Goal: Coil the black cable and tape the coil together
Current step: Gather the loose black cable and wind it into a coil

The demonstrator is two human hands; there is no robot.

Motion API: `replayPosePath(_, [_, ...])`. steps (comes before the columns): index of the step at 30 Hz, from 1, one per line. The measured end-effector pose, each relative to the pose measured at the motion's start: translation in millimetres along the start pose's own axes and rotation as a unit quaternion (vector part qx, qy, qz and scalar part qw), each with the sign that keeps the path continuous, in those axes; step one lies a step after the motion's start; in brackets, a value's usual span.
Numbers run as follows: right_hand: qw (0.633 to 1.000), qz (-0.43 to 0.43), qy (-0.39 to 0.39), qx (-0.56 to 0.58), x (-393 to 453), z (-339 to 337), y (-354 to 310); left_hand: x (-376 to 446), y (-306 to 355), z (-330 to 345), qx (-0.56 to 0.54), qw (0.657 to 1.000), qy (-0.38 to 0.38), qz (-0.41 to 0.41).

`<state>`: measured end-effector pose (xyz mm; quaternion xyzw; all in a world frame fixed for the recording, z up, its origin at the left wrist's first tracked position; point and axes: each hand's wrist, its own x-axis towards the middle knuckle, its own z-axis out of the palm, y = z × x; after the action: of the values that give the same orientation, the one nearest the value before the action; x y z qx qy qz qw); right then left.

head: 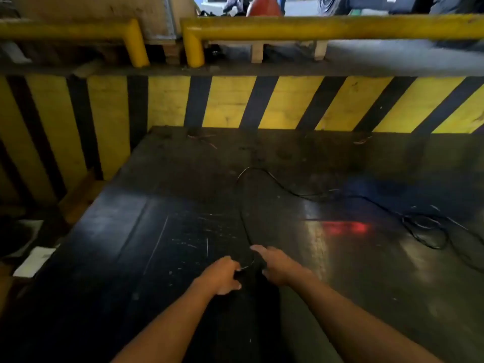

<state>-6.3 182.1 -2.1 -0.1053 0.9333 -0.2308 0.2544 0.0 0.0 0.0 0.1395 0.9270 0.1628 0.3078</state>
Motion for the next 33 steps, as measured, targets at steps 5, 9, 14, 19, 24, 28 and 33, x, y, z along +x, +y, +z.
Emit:
replayPosePath(5, [0.994,0.023,-0.027,-0.102,6.7,19.4,-8.7,-1.2,5.6,9.5,0.055,0.998,0.018,0.007])
replayPosePath(9, [0.985,0.022,-0.035,-0.166,-4.1,24.3,-1.9,-9.3,7.3,16.2,0.055,0.998,-0.029,-0.004])
replayPosePath(14, [0.983,0.022,-0.042,-0.177,-28.3,18.3,4.9,-25.5,13.5,8.9,0.026,0.995,-0.092,0.009])
replayPosePath(19, [0.988,-0.006,0.103,-0.111,-62.1,-67.4,-10.0,-46.6,38.1,-71.7,0.019,0.996,0.024,0.084])
replayPosePath(24, [0.949,-0.049,0.302,-0.071,-106.9,-187.4,-31.7,-88.1,86.6,-171.3,-0.068,0.986,0.046,0.142])
replayPosePath(28, [0.918,-0.076,0.389,-0.004,-148.4,-255.7,-50.3,-146.7,130.8,-226.7,-0.288,0.915,-0.020,0.283])
replayPosePath(33, [0.927,-0.100,0.356,0.065,-162.0,-239.2,-76.6,-175.7,185.2,-247.7,-0.548,0.719,-0.015,0.427])
